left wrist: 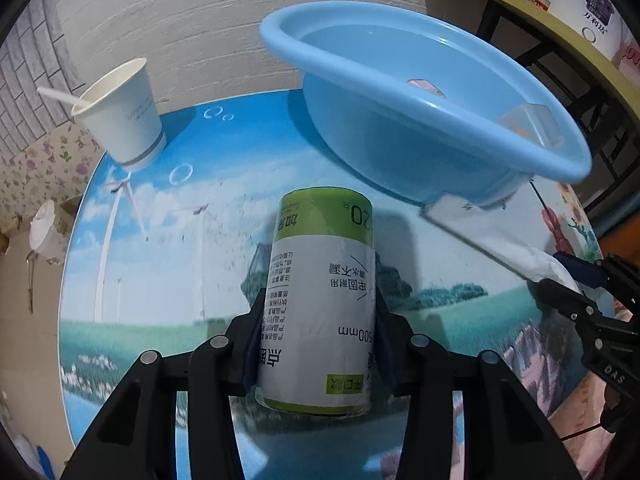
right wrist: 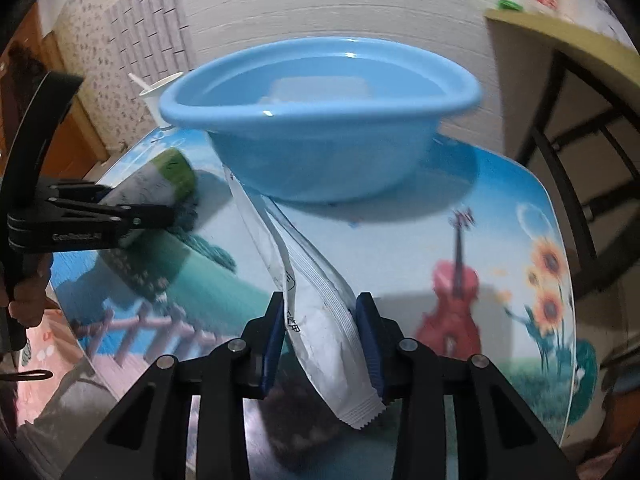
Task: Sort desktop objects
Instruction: 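Close the left gripper on the canister while the right gripper closes on the packet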
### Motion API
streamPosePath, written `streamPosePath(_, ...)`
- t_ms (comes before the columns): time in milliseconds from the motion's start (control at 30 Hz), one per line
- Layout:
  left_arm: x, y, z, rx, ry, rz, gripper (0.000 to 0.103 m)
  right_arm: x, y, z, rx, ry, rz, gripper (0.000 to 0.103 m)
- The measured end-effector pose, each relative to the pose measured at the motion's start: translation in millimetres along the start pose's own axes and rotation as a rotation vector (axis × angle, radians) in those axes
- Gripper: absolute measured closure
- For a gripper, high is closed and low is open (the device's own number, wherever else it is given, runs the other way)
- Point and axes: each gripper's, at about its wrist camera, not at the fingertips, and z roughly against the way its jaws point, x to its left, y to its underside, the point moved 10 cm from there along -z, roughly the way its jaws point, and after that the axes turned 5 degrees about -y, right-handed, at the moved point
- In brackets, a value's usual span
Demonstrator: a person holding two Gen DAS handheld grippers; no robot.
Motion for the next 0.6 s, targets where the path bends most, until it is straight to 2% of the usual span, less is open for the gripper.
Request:
streamPosePath(100,-3,7,6,0.01,-0.005,-0.004,0.06,-3,12,9,0.012,0.038,-0.001,0.067)
streamPosePath(233,-4,11,17,-0.005,-0.016,-0.015,0.06,0,13,19,0.015,0.031,0.007,0.066)
streamPosePath(367,-5,22,13,0.011,-0.026,-0.012,0.06,20,14,12,0.013,0.03,0.026,0.064)
streamPosePath(467,-7,30,14,0.008,-0.043,-0.02,0.06,20,9,2,0.029,0.021,0.031,0.063)
streamPosePath(500,-13,29,13,0.01,-0.039,-0.027,0.06,21,15,2,0.03,0.023,0.033,0.061)
streamPosePath(567,-10,32,15,0.011,-0.028,-0.036,0.06,21,17,0,0.039,0.017,0.027,0.049)
streamPosePath(600,-11,32,16,0.008,-0.022,-0.037,0.06,23,18,1,0.039,0.01,0.02,0.048)
